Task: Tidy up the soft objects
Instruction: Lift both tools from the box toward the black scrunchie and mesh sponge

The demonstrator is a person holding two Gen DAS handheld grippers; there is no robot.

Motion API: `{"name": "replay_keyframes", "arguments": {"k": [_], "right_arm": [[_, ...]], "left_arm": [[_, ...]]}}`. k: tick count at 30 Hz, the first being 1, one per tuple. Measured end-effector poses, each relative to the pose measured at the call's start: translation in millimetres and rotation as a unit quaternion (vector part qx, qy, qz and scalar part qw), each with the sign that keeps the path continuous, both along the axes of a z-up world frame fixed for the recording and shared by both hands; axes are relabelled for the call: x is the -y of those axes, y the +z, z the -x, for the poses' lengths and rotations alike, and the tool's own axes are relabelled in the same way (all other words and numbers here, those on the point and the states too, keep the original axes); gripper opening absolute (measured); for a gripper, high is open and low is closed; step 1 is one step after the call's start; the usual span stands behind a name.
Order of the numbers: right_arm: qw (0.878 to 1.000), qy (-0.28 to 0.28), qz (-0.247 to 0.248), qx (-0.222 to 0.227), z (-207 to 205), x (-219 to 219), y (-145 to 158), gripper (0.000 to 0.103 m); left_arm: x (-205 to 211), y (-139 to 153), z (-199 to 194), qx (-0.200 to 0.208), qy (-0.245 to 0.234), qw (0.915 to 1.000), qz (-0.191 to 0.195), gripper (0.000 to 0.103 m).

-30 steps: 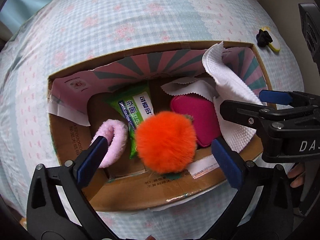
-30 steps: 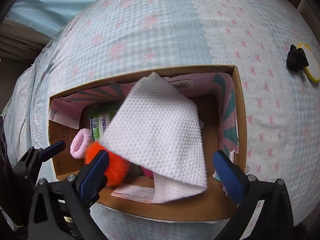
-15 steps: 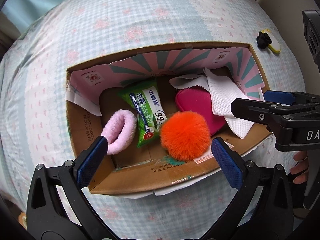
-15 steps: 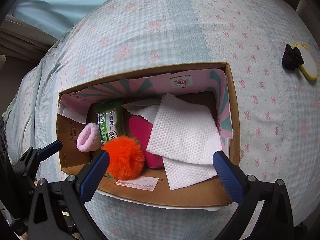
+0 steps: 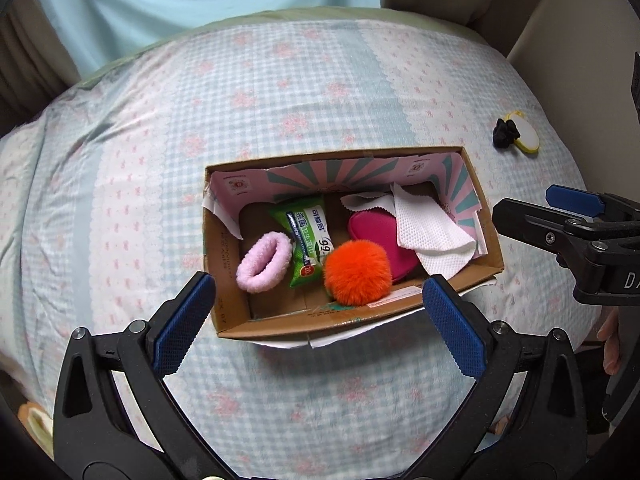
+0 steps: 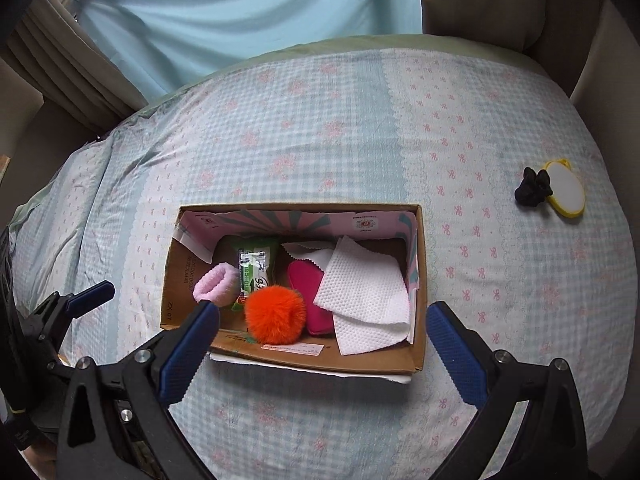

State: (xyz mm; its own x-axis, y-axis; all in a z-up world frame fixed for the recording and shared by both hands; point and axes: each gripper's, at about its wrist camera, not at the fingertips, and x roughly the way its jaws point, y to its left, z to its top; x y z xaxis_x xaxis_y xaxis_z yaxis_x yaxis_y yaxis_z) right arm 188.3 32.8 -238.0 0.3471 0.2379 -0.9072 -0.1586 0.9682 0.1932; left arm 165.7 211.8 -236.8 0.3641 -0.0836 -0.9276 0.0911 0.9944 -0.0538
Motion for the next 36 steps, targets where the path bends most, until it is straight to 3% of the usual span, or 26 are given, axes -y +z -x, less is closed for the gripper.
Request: {"name": "replay_keyframes", "arguments": {"k": [10, 14, 27, 36], "right_arm": [[0.993, -0.025, 0.024, 0.110, 59, 30, 98, 0.103], [0.985, -0.049, 0.064, 0.155, 85, 43, 124, 0.103], [0.976, -0.086, 0.058, 0.189, 111, 95, 145, 0.103], [0.974, -0.086, 0.061, 0.202, 93, 171, 142, 0.103]], "left_arm": [[-8, 95, 47, 0.103, 0.046, 0.9935, 0.013, 0.103], [-8, 123, 69, 0.136, 0.059, 0.9887, 0.022, 0.103], [24, 149, 74, 0.163, 0.036, 0.9850, 0.043, 0.103], [81, 156, 49, 0.170, 0.030, 0.9837, 0.052, 0.103]]}}
